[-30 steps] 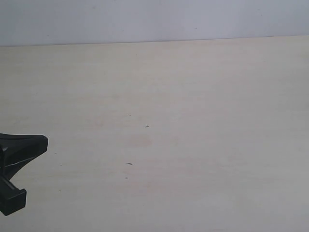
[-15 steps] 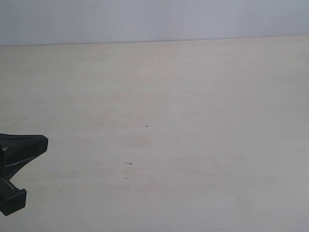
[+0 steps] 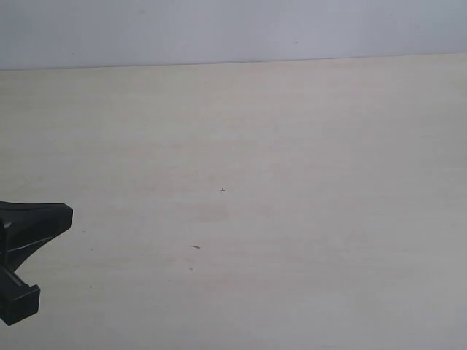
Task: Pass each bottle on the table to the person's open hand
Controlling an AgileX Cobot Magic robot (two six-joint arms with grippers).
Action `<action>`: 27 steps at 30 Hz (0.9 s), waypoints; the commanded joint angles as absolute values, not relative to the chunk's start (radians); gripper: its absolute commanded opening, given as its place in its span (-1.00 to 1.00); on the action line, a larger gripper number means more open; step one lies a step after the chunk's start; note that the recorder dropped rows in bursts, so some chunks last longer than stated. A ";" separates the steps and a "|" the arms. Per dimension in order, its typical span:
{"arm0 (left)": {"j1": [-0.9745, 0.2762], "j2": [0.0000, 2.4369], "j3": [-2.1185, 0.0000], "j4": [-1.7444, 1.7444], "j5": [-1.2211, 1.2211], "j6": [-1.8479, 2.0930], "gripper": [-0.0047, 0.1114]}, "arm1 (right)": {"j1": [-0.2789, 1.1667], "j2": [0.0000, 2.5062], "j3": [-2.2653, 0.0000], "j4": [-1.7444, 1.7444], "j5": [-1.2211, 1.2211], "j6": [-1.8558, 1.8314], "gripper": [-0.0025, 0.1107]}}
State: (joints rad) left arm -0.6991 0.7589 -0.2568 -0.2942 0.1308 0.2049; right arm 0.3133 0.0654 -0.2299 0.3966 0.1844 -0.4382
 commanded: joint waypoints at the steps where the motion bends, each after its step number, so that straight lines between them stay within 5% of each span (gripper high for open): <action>1: -0.696 0.756 -0.256 -0.291 0.130 0.205 -0.92 | 0.290 0.033 -0.126 0.378 0.098 -0.450 -0.96; 10: -0.696 0.756 -0.256 -0.291 0.129 0.205 -0.92 | 0.131 0.000 -0.023 0.386 0.101 -0.450 -0.96; 27: -0.696 0.756 -0.256 -0.291 0.129 0.205 -0.92 | 0.125 0.000 -0.005 0.289 0.262 -0.358 -0.96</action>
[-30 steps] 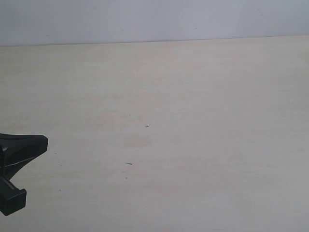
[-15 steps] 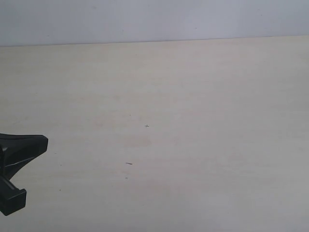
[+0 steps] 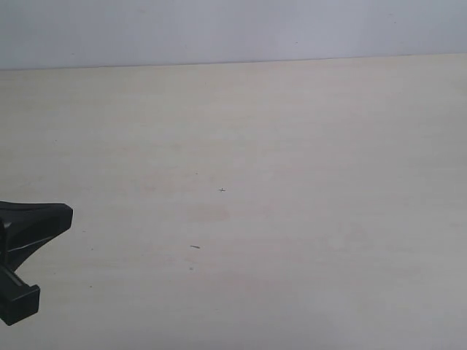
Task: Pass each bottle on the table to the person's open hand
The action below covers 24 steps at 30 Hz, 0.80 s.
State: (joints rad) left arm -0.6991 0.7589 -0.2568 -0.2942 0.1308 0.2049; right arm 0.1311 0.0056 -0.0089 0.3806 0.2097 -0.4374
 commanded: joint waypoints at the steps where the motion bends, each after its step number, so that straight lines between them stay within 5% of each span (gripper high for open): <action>1: -0.696 0.756 -0.256 -0.291 0.129 0.205 -0.92 | 0.125 0.000 -0.005 0.226 0.287 -0.286 -0.96; 24: -0.696 0.756 -0.256 -0.291 0.129 0.205 -0.92 | 0.125 0.000 0.000 0.073 0.282 -0.128 -0.96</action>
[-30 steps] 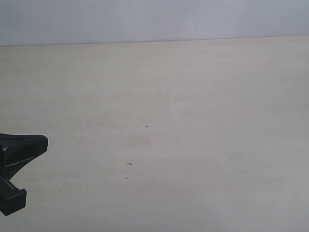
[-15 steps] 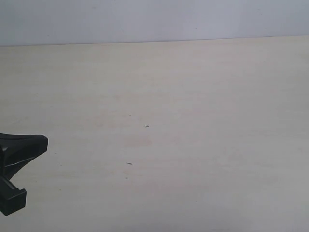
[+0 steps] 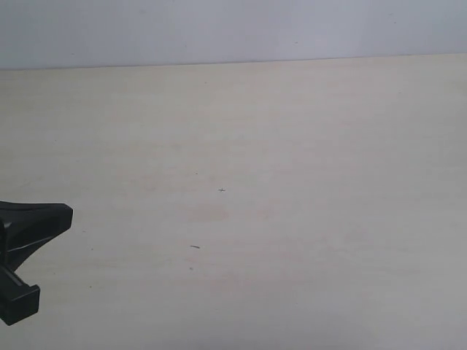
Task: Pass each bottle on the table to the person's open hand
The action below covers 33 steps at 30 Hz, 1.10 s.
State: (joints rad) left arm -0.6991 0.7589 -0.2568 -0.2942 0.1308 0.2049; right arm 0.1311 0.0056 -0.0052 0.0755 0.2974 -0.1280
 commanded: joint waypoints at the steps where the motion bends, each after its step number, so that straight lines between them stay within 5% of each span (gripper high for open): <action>1: -0.696 0.756 -0.256 -0.291 0.129 0.205 -0.92 | 0.125 0.000 0.000 0.073 0.282 -0.128 -0.96; 17: -0.687 0.751 -0.256 -0.291 0.129 0.205 -0.92 | 0.125 0.000 0.000 0.073 0.282 -0.126 -0.96; 33: -0.086 0.326 -0.256 -0.377 0.219 0.224 -0.92 | 0.125 0.000 0.000 0.073 0.282 -0.128 -0.96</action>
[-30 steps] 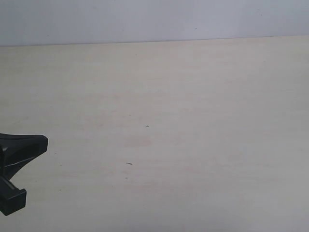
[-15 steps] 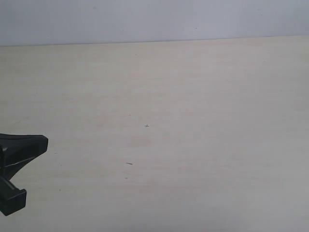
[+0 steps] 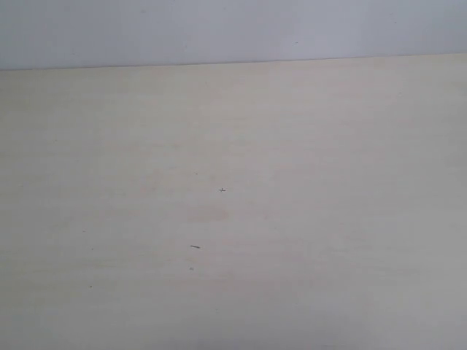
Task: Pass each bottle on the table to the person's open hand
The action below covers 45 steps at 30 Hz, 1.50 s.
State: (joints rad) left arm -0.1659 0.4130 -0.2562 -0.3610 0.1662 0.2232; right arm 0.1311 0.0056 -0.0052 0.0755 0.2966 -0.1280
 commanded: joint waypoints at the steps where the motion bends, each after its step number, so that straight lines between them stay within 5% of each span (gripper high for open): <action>1: -0.072 0.302 -0.256 -0.377 0.232 0.224 -0.92 | 0.125 0.000 0.000 0.073 0.282 -0.128 -0.96; 17: -0.057 0.000 -0.256 -0.350 0.294 0.236 -0.92 | 0.125 0.000 0.000 0.073 0.282 -0.128 -0.96; 45: -0.057 0.000 -0.011 -0.133 0.302 0.156 -0.92 | 0.125 0.000 0.000 0.073 0.282 -0.128 -0.96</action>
